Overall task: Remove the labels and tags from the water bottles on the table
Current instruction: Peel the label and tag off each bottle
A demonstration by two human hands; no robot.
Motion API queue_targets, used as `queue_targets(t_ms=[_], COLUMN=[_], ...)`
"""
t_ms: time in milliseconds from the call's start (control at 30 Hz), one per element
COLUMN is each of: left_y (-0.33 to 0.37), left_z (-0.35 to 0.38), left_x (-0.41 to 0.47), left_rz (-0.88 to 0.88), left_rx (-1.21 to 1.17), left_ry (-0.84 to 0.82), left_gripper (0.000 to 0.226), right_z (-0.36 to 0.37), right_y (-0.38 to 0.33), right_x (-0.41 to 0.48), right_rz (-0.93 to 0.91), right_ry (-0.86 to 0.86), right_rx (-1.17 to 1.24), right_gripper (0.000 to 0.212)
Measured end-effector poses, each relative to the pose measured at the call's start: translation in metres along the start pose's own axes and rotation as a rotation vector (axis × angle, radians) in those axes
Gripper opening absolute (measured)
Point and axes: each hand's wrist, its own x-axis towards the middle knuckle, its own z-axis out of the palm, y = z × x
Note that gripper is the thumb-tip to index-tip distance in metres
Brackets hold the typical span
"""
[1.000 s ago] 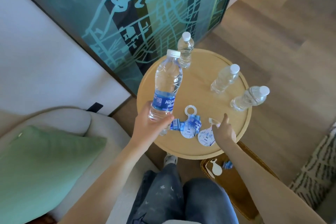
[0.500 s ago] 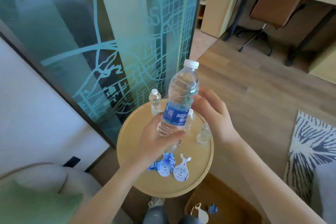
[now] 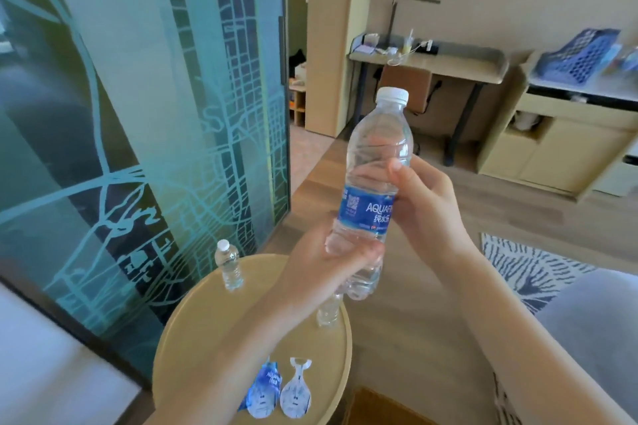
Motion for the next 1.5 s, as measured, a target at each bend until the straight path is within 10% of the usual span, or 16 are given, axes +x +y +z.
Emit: queue_targets(t_ms=[267,400,1067,1267,1500], left_y=[0.016,0.017,0.017,0.011,0.005], left_z=[0.036,0.054,0.110,0.102,0.115], left_x=[0.012,0.017,0.029,0.027,0.016], left_rz=[0.063,0.030,-0.223,-0.063,0.002], left_rx=[-0.046,-0.145,-0.368,-0.224,-0.105], left_ry=[-0.213,-0.295,-0.391,-0.519,-0.069], left_gripper=[0.031,0.047,0.053,0.049,0.036], right_z=[-0.048,-0.068,-0.104,-0.104,-0.097], right_y=[-0.026,-0.033,-0.041,-0.042,-0.044], right_x=[-0.019,-0.029,-0.051,-0.052,-0.054], right_rz=[0.010,0.016,0.069,0.062,-0.027], right_ry=[0.054,0.084,0.085,0.112,0.322], right_rx=[0.061,0.123,0.284,0.225,0.024], right_gripper=[0.065,0.040,0.045,0.044,0.036])
